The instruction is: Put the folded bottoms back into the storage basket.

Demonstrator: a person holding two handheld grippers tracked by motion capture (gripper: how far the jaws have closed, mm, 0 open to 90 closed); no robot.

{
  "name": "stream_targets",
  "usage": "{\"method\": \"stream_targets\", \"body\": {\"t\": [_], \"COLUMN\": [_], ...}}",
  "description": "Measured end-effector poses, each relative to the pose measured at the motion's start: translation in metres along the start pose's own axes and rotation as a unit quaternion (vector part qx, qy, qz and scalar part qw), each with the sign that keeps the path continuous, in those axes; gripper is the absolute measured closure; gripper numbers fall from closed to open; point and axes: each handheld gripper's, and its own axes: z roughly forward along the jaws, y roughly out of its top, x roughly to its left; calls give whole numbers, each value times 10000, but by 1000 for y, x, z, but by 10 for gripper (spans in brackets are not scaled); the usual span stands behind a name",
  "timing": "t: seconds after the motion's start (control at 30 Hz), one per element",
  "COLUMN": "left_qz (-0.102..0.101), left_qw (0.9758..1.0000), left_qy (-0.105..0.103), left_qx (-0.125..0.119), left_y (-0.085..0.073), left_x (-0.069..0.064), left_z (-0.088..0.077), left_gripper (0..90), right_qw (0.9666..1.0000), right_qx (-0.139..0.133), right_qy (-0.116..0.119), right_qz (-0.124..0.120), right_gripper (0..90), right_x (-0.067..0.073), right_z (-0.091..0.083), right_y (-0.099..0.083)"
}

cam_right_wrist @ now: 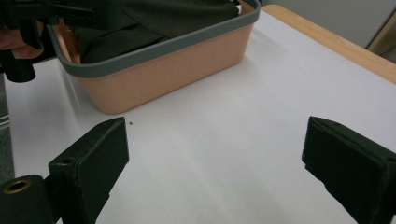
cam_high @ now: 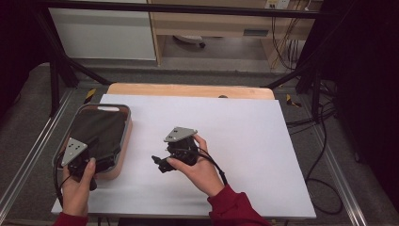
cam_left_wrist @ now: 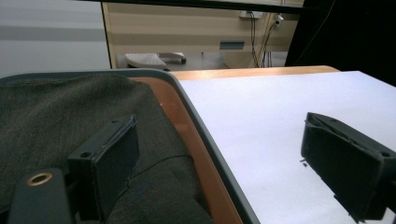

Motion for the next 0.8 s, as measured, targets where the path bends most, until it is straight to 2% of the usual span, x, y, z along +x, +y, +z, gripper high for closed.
{"method": "stream_targets", "body": {"t": [0.1, 0.23, 0.33, 0.47, 0.67, 0.8], "left_qz": [-16, -140, -179, -206, -280, -311], "left_qw": [10000, 9998, 9997, 9996, 9994, 9994], "left_qy": [-41, -89, -110, -135, -57, -34], "left_qx": [52, 95, 138, 163, 192, 168], "left_y": [-3, -5, -6, -7, -10, -10], "left_x": [0, 2, 2, 3, 6, 8], "left_z": [2, 3, 4, 5, 5, 4], "left_gripper": [117, 114, 106, 95, 93, 93], "right_qw": [9999, 9994, 9986, 9981, 9965, 9958], "right_qx": [-54, -203, -288, -317, -324, -339], "right_qy": [-80, -244, -421, -490, -733, -797], "right_qz": [26, 126, 131, 197, 254, 302], "right_gripper": [87, 86, 86, 75, 25, 27], "right_x": [-6, -13, -18, -26, -38, -46], "right_z": [-7, -13, -17, -26, -37, -45], "right_y": [0, -1, -3, -3, -7, -11]}}
